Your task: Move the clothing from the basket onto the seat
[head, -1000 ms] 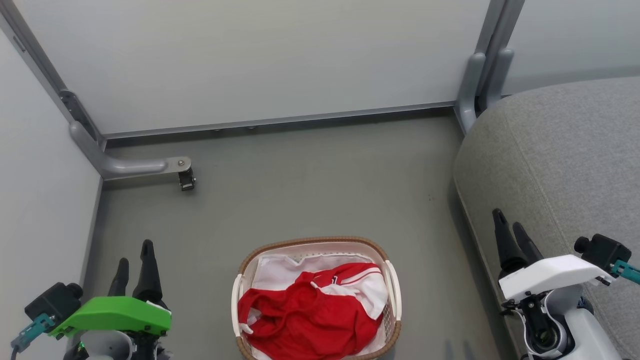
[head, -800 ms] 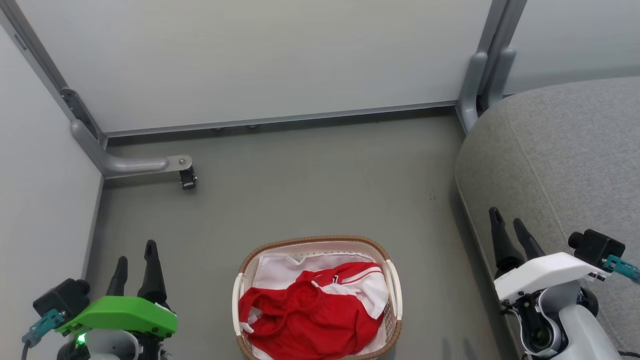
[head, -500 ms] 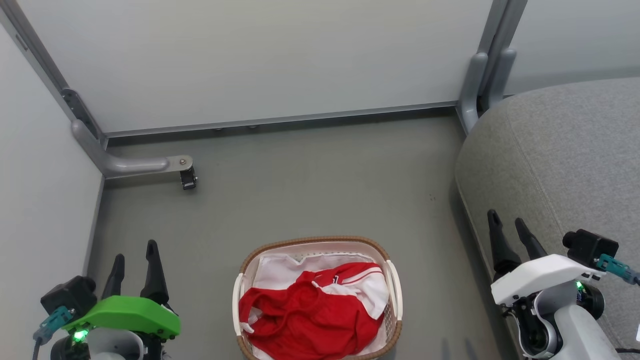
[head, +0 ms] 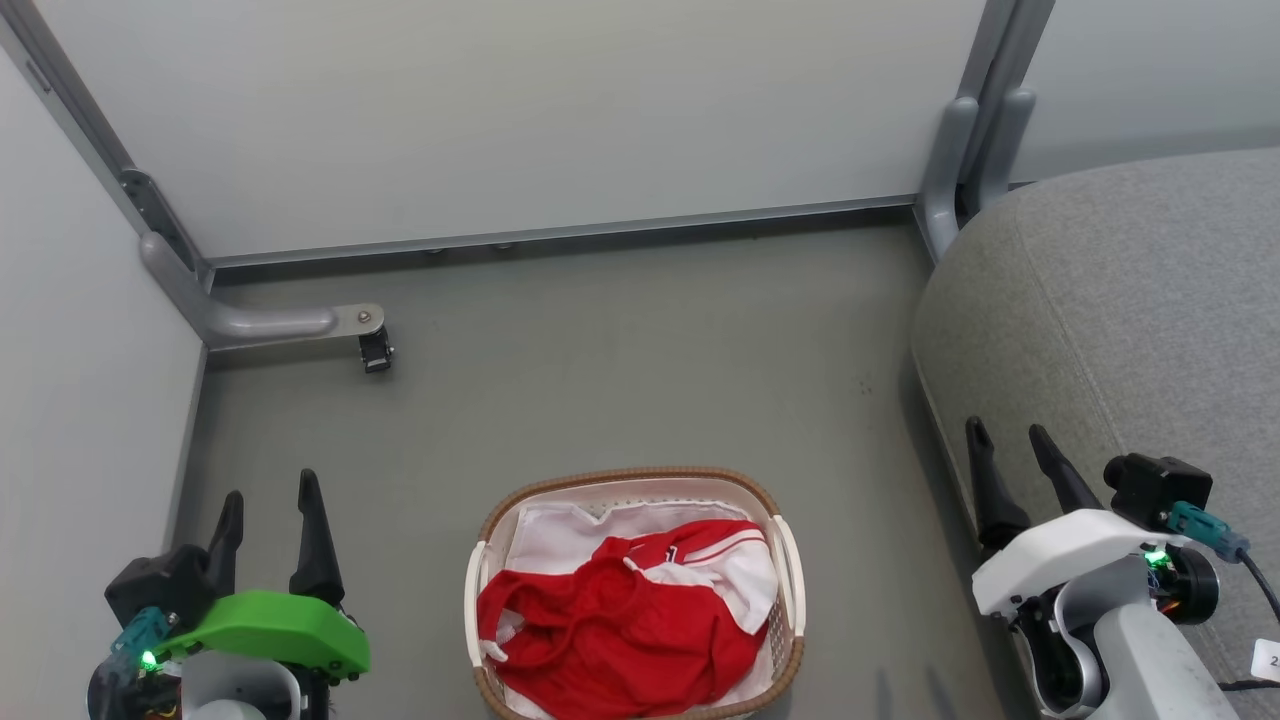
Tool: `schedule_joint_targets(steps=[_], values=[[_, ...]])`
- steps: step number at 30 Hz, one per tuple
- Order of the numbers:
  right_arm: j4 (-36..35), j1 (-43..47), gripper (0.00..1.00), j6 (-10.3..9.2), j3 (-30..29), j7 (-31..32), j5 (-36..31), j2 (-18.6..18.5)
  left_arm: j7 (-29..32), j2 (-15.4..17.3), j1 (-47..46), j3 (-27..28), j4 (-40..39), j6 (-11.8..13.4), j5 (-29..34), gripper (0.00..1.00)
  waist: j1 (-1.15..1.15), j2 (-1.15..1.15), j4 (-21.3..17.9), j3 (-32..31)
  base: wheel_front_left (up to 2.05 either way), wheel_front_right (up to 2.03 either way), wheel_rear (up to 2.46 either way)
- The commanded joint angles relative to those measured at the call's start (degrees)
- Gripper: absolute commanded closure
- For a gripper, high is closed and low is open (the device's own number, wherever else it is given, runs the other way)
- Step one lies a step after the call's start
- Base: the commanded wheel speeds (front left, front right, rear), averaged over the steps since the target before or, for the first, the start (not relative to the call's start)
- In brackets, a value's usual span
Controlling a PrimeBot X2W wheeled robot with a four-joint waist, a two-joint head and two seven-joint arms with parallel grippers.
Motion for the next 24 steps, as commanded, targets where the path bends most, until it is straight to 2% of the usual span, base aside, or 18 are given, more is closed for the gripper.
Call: schedule_joint_targets(steps=[1,15,21,24], values=[[-0.07,-1.21,0.00,0.02,0.05,-0.69,-1.79,-0.13,-0.61,0.55,0.38,-0.10,-0.99,0.50,1.93,0.00,0.00,0.00,0.00,-0.03,0.00,0.00,0.00],[2.48,-0.31,0.00,0.02,0.69,-2.54,-9.42,0.15,-2.52,0.42,2.84,-1.22,-2.23,1.60,9.62,0.00,0.00,0.00,0.05,-0.48,0.00,0.00,0.00],[3.41,-1.04,0.00,0.01,1.33,-3.26,-12.36,0.04,-3.17,-0.16,2.77,-1.74,-0.82,0.42,12.17,0.00,0.00,0.00,-0.11,0.86,0.00,0.00,0.00],[2.86,-2.92,0.00,0.01,1.61,-3.67,-14.01,-0.04,-3.62,-0.52,0.98,-2.18,0.05,-0.50,13.50,0.00,0.00,0.00,-0.52,3.50,0.00,0.00,0.00]])
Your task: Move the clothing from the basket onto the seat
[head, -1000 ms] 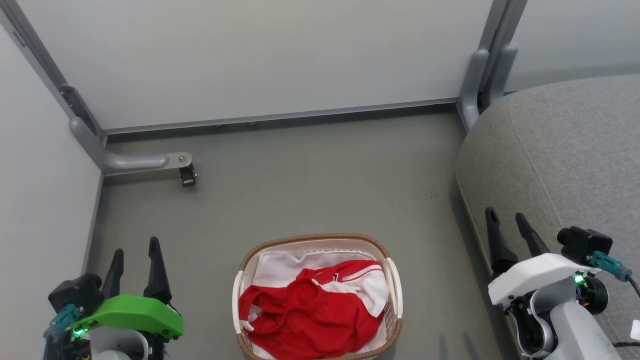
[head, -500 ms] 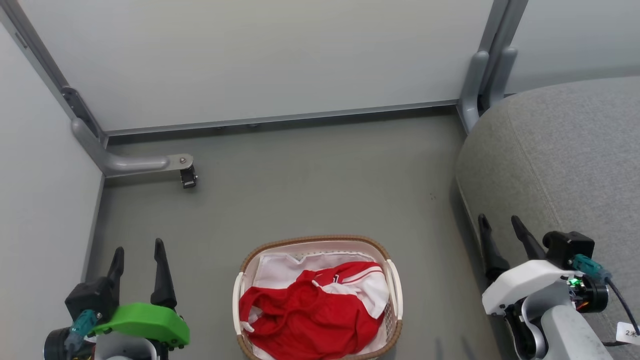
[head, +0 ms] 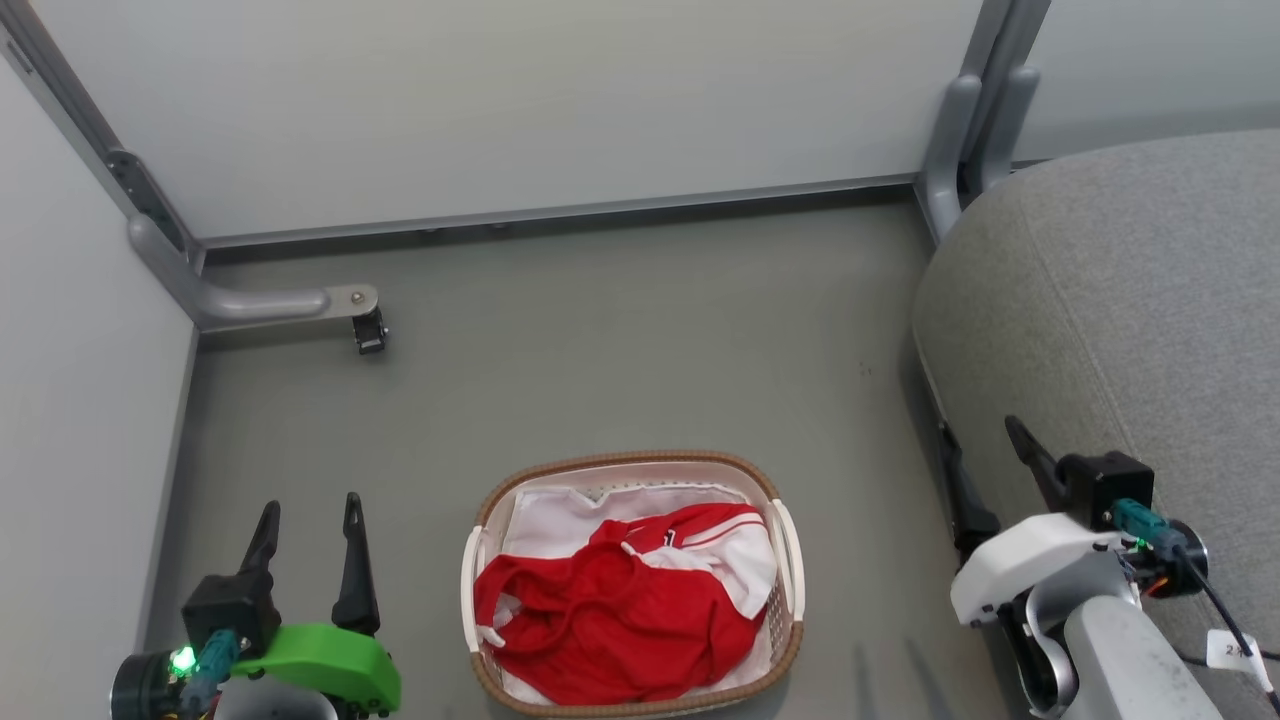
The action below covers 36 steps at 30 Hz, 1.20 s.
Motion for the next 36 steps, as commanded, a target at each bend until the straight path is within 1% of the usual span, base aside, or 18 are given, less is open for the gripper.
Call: schedule_joint_targets(steps=[1,7,12,18,22,26,31,34,36], values=[[-0.76,-2.18,0.00,0.00,0.05,-0.54,-1.43,-0.21,-0.53,-0.15,-1.96,-0.36,0.20,-0.55,1.30,0.00,0.00,0.00,-0.50,2.80,0.00,0.00,0.00],[-3.85,-6.43,0.00,0.00,0.20,-1.28,-4.72,-0.18,-1.25,-0.73,-7.05,-2.57,3.43,-3.57,4.50,0.00,0.00,0.00,-1.65,10.62,0.00,0.00,0.00],[-6.97,-10.87,0.00,0.00,0.48,-1.84,-7.33,0.21,-1.83,-0.71,-13.13,-6.17,8.72,-5.97,8.05,0.00,0.00,0.00,-3.33,18.18,0.00,0.00,0.00],[-10.39,-15.49,0.00,-0.01,1.66,-2.42,-10.36,0.54,-2.38,-0.65,-20.81,-10.92,15.16,-7.64,11.08,0.00,0.00,0.00,-5.38,26.35,0.00,0.00,0.00],[-11.93,-18.09,0.00,-0.01,2.18,-2.81,-12.44,0.66,-2.82,-0.75,-26.09,-16.23,21.58,-8.36,12.60,0.00,0.00,0.00,-6.46,31.41,0.00,0.00,0.00],[-12.48,-19.86,0.00,-0.01,2.73,-3.27,-14.59,0.76,-3.24,-1.16,-30.57,-22.67,26.82,-8.41,11.07,0.00,0.00,0.00,-7.63,35.79,0.00,0.00,0.00],[-13.67,-20.44,0.00,-0.01,2.09,-3.26,-15.11,0.90,-3.26,-1.07,-34.60,-29.17,30.92,-8.40,6.16,0.00,0.00,0.00,-8.68,39.66,0.00,0.00,0.00],[-14.32,-19.92,0.00,-0.01,1.39,-3.26,-15.37,0.95,-3.24,-0.39,-36.22,-32.22,33.15,-8.40,4.53,0.00,0.00,0.00,-8.77,41.23,0.00,0.00,0.00],[-14.69,-19.63,0.00,-0.01,1.01,-3.26,-15.51,0.98,-3.19,-0.11,-37.57,-32.82,34.43,-8.41,3.06,0.00,0.00,0.00,-8.91,42.22,0.00,0.00,0.00]])
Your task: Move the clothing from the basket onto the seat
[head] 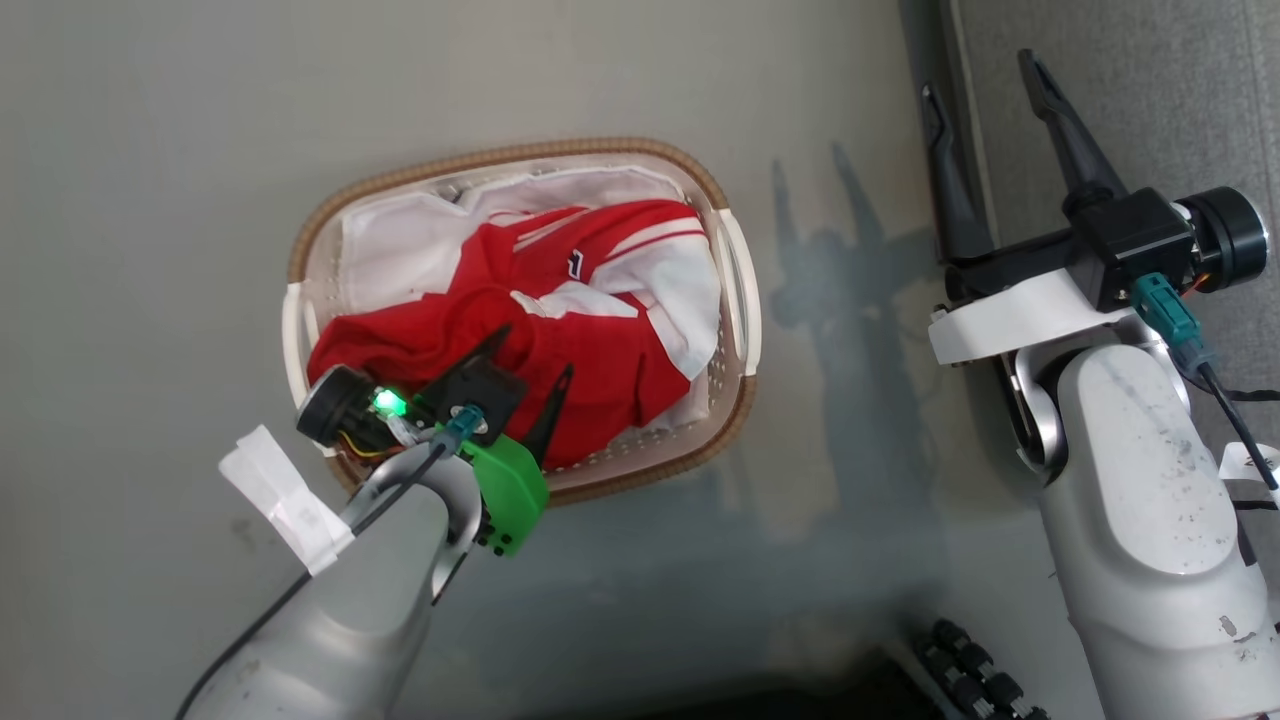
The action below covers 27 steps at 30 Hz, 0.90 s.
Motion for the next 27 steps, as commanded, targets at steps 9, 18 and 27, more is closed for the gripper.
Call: schedule_joint_targets(steps=[9,18,27], values=[[-1.62,0.75,0.00,-0.02,-0.78,-0.26,0.23,-0.01,-0.06,1.20,-5.77,-3.18,6.66,-0.08,-2.73,0.00,-0.01,0.00,-2.83,6.81,0.00,0.00,0.00],[-1.14,1.44,0.00,-0.02,-0.39,-0.26,0.38,0.00,-0.06,-0.40,-6.63,-10.53,10.23,-0.08,-10.37,0.77,-0.01,0.00,-3.01,6.46,0.00,0.00,0.00],[0.83,2.53,0.00,-0.02,0.17,-0.26,2.44,0.00,-0.06,2.52,-4.58,-12.66,4.39,-0.08,-15.14,1.00,-0.01,0.00,-1.37,0.55,0.00,0.00,0.00]])
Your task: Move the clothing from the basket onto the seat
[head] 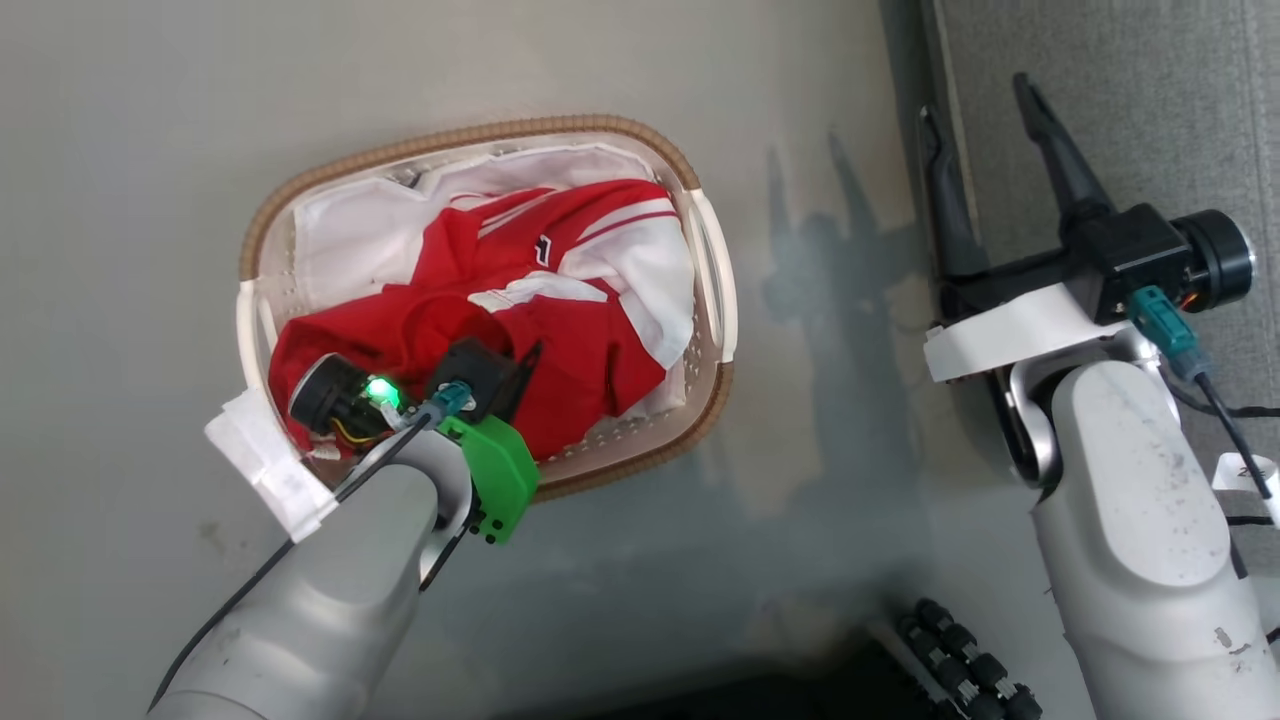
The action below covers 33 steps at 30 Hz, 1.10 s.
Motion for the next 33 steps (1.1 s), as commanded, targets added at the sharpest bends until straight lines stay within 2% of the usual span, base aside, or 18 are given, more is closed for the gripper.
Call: schedule_joint_targets(steps=[1,6,13,19,25,33], values=[[0.65,1.36,0.00,-0.02,0.18,-0.26,0.49,-0.21,-0.05,0.98,1.77,0.89,-1.04,-0.08,-0.15,1.00,0.00,0.00,1.12,-3.72,0.00,0.00,0.00],[2.27,2.72,0.00,-0.03,0.79,-0.26,1.17,-0.22,-0.06,1.85,5.55,5.83,-6.21,0.02,1.98,1.00,0.00,0.00,2.71,-9.65,0.00,0.00,0.00],[4.79,6.73,0.00,-0.03,0.95,-0.26,2.58,-0.24,-0.06,1.74,14.41,14.24,-15.18,1.67,7.36,1.00,0.00,0.00,5.75,-19.74,0.00,0.00,0.00],[6.18,10.98,0.00,-0.03,0.49,-0.26,3.39,-0.19,-0.06,1.70,20.95,18.42,-21.74,2.16,12.40,1.00,0.00,0.00,7.61,-27.31,0.00,0.00,0.00],[6.92,14.86,0.00,-0.04,-0.25,-0.25,4.35,-0.22,-0.06,1.45,24.61,23.53,-28.27,2.06,15.13,1.00,0.00,0.00,8.99,-32.16,0.00,0.00,0.00],[7.90,18.33,0.00,-0.04,0.30,-0.25,5.47,-0.22,-0.06,0.19,24.73,29.32,-35.67,1.38,17.32,1.00,0.00,0.00,9.93,-37.16,0.00,0.00,0.00]])
